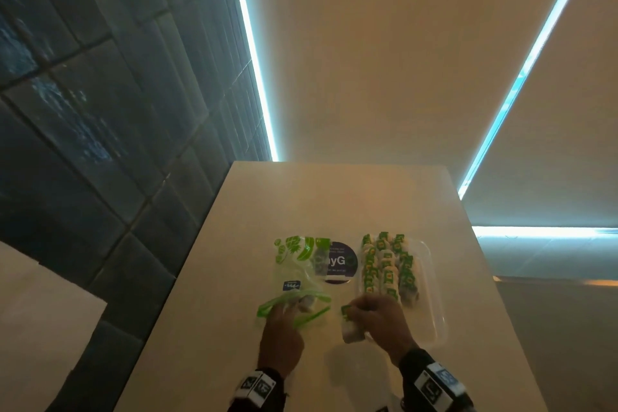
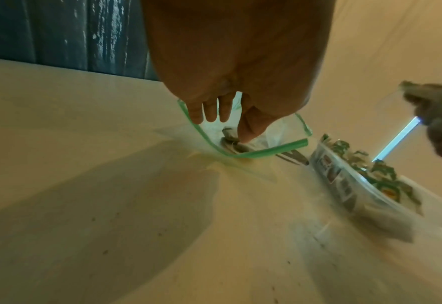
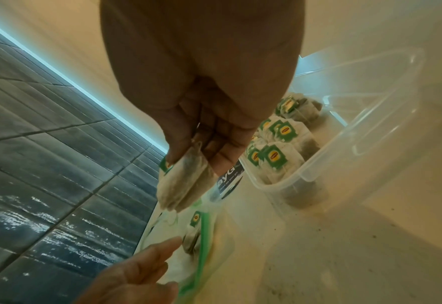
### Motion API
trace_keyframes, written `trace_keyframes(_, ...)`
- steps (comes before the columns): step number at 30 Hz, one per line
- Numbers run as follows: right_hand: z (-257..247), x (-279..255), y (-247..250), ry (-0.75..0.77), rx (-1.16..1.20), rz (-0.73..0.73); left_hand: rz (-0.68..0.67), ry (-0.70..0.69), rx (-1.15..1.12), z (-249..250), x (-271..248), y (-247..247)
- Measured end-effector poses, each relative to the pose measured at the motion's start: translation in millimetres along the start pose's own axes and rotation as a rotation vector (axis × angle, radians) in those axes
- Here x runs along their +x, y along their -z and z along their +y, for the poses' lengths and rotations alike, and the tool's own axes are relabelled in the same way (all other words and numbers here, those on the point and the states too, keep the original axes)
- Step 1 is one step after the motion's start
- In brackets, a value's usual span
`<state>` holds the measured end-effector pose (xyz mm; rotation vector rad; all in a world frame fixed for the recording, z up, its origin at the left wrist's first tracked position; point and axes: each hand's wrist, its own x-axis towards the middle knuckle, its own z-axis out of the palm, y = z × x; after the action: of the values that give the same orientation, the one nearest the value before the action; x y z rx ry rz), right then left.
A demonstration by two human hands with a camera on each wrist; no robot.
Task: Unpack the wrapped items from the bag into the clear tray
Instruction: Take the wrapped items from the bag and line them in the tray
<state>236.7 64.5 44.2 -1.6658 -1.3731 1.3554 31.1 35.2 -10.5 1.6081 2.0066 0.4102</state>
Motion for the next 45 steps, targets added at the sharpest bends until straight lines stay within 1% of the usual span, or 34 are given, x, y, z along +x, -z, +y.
trace_keyframes(3, 0.4, -2.7, 2.6, 0.008, 0.023, -0.009, -0.081, -0.017, 0.106, 1.8, 14.3, 2.4)
trace_keyframes(6, 2.1, -3.6, 7.3, -0.024, 0.081, -0.010, -0.165, 0.035, 0.099, -0.8, 31.4, 0.9)
trace_keyframes(8, 4.8, -2.3, 10.0, -0.029, 0.079, 0.006, -0.205, 0.057, 0.106, 0.8, 40.4, 0.3)
trace_keyframes(10, 6.8, -0.8, 11.4, -0.034, 0.060, 0.022, -0.208, 0.034, 0.123, 7.5, 44.7, 3.0)
trace_keyframes(11, 7.3, -0.2, 11.8, -0.041, 0.064, 0.025, -0.202, 0.044, 0.135, 11.0, 45.6, 3.6)
trace_keyframes(15, 5.9, 0.3, 11.5, -0.058, 0.094, 0.025, -0.151, 0.132, 0.131, 15.8, 46.4, -0.1)
trace_keyframes(17, 4.7, 0.5, 11.3, -0.051, 0.099, 0.021, -0.110, 0.148, 0.099, 18.0, 42.5, -1.6)
trace_keyframes(20, 2.4, 0.5, 8.8, -0.051, 0.118, 0.020, -0.022, 0.178, -0.020, 21.1, 35.7, -3.6)
trace_keyframes(23, 0.1, 0.2, 3.7, -0.055, 0.118, -0.029, 0.047, 0.239, -0.195, 24.2, 27.8, -2.3)
trace_keyframes(25, -0.9, -0.3, -0.4, -0.060, 0.096, -0.094, 0.043, 0.272, -0.327, 21.5, 24.8, -2.2)
trace_keyframes(27, -2.0, -0.7, -4.2, -0.059, 0.069, -0.145, 0.025, 0.277, -0.383, 18.2, 22.4, 0.0)
trace_keyframes(29, -3.4, -1.1, -7.4, -0.068, 0.078, -0.161, 0.019, 0.285, -0.440, 14.7, 18.5, 4.0)
trace_keyframes(34, -7.9, -1.3, -12.0, -0.124, 0.175, -0.232, -0.047, 0.362, -0.784, 15.0, 2.6, 22.4)
trace_keyframes(37, -13.2, -5.4, -13.6, -0.187, 0.361, -0.290, -0.084, 0.340, -0.954, 20.5, -6.1, 34.8)
trace_keyframes(40, -17.1, -9.1, -16.3, -0.218, 0.532, -0.353, -0.096, 0.275, -1.085, 29.8, -14.6, 42.4)
trace_keyframes(43, -20.9, -9.7, -20.1, -0.184, 0.612, -0.337, -0.065, 0.230, -1.091, 37.0, -19.5, 41.0)
trace_keyframes(45, -23.0, -10.1, -21.5, -0.146, 0.601, -0.293, -0.088, 0.212, -1.094, 39.9, -21.6, 39.8)
